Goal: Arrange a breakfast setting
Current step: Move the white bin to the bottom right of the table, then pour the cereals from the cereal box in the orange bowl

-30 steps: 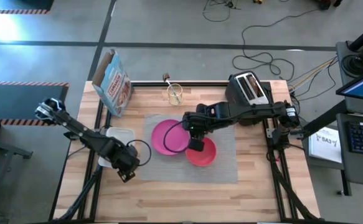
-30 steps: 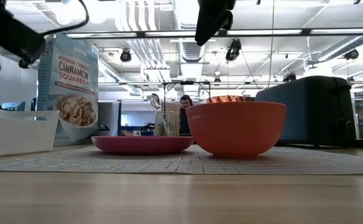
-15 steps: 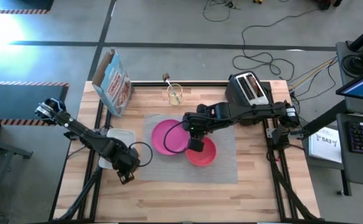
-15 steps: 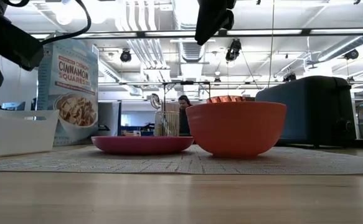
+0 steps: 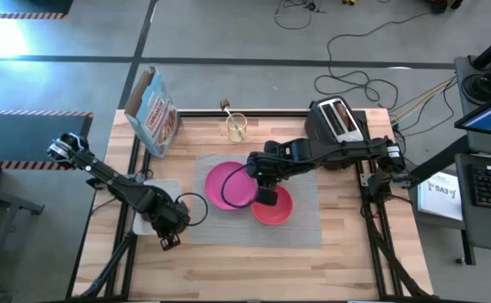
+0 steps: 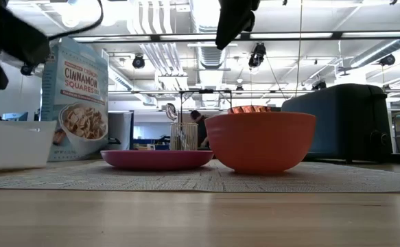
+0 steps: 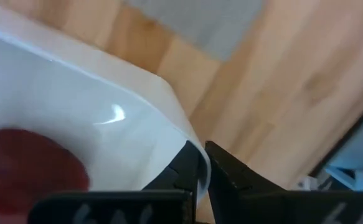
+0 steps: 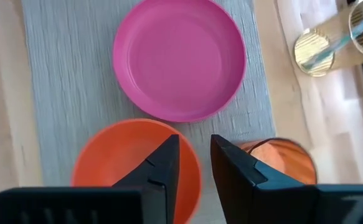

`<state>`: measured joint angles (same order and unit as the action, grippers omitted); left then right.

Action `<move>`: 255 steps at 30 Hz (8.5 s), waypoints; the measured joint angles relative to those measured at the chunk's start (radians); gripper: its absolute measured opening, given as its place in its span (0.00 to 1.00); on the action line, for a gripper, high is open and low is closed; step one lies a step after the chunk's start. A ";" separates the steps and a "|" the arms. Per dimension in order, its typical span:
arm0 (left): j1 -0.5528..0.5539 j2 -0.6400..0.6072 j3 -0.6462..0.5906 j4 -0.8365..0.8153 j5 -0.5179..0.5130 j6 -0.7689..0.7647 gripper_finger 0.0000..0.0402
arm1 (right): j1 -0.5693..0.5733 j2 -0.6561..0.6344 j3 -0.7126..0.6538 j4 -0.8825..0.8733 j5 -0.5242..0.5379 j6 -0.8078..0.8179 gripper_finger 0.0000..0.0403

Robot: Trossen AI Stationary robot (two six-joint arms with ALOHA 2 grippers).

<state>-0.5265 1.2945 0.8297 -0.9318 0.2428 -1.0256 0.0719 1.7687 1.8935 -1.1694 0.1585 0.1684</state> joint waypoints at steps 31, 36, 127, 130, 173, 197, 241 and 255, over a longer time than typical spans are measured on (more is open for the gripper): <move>-0.114 0.396 0.572 -0.155 -0.097 0.681 0.00 | 0.030 0.000 -0.204 0.284 -0.194 -0.771 0.32; -0.112 0.456 0.644 -0.182 -0.146 0.782 0.00 | 0.065 0.000 -0.237 0.287 -0.195 -0.878 0.33; -0.055 0.491 0.782 -0.047 -0.260 1.174 0.44 | 0.310 0.000 -0.279 0.315 -0.431 -0.717 0.02; -0.055 0.491 0.814 -0.049 -0.269 1.183 0.44 | 0.333 0.000 -0.279 0.315 -0.431 -0.701 0.02; -0.047 0.490 0.922 -0.252 -0.346 1.223 0.44 | 0.894 0.000 -0.279 0.156 -0.177 1.453 0.02; 0.010 0.490 0.921 -0.253 -0.349 1.305 0.44 | 1.015 0.002 -0.368 0.101 -0.246 1.785 0.02; 0.103 0.276 0.679 -0.288 -0.302 1.065 0.44 | 0.729 -0.066 -0.343 0.017 -0.211 1.227 0.32; 0.158 -0.130 0.082 0.280 -0.822 0.857 0.44 | 0.401 -0.247 -0.343 -0.111 -0.020 0.610 0.32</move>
<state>-0.3688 1.1649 0.9115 -0.6519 -0.5789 -0.1682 0.4730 1.5214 1.5505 -1.2801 0.1382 0.7789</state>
